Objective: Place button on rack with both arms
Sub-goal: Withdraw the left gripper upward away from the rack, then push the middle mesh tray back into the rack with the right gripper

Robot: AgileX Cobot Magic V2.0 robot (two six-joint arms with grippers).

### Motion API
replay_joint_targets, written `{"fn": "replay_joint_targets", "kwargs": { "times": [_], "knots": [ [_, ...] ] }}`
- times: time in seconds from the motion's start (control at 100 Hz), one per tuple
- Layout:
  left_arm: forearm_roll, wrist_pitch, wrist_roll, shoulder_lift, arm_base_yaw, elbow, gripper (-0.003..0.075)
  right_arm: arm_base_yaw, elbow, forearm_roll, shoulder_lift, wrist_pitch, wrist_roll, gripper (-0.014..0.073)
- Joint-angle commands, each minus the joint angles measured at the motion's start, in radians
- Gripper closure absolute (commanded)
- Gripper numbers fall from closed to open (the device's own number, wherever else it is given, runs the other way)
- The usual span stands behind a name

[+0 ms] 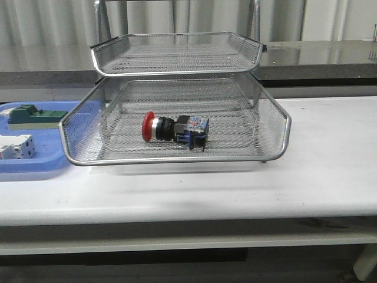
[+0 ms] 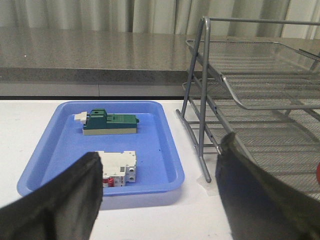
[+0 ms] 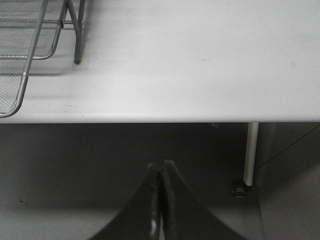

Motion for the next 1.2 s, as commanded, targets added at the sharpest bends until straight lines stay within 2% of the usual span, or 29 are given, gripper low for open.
{"fn": "replay_joint_targets", "kwargs": {
  "times": [0.0, 0.26, 0.66, 0.8, 0.99, 1.1, 1.19],
  "knots": [
    [-0.011, -0.089, -0.009, 0.008, 0.001, -0.03, 0.0372, -0.004, -0.034, -0.028, 0.003, -0.054, -0.007, 0.066],
    [-0.011, -0.089, -0.009, 0.008, 0.001, -0.03, 0.0737, -0.004, -0.034, -0.028, 0.003, -0.054, -0.007, 0.066],
    [-0.009, -0.087, -0.007, 0.008, 0.001, -0.03, 0.0741, -0.004, -0.034, 0.014, 0.034, -0.127, -0.008, 0.066],
    [-0.009, -0.087, -0.007, 0.008, 0.001, -0.03, 0.0741, -0.004, -0.035, 0.102, 0.149, -0.139, -0.038, 0.066],
    [-0.009, -0.087, -0.007, 0.008, 0.001, -0.03, 0.0741, 0.003, -0.035, 0.314, 0.372, -0.192, -0.21, 0.066],
    [-0.009, -0.087, -0.007, 0.008, 0.001, -0.03, 0.0741, 0.044, -0.035, 0.411, 0.489, -0.243, -0.3, 0.0659],
    [-0.009, -0.087, -0.007, 0.008, 0.001, -0.03, 0.0741, 0.099, -0.035, 0.442, 0.576, -0.285, -0.321, 0.0659]
  ]
}}
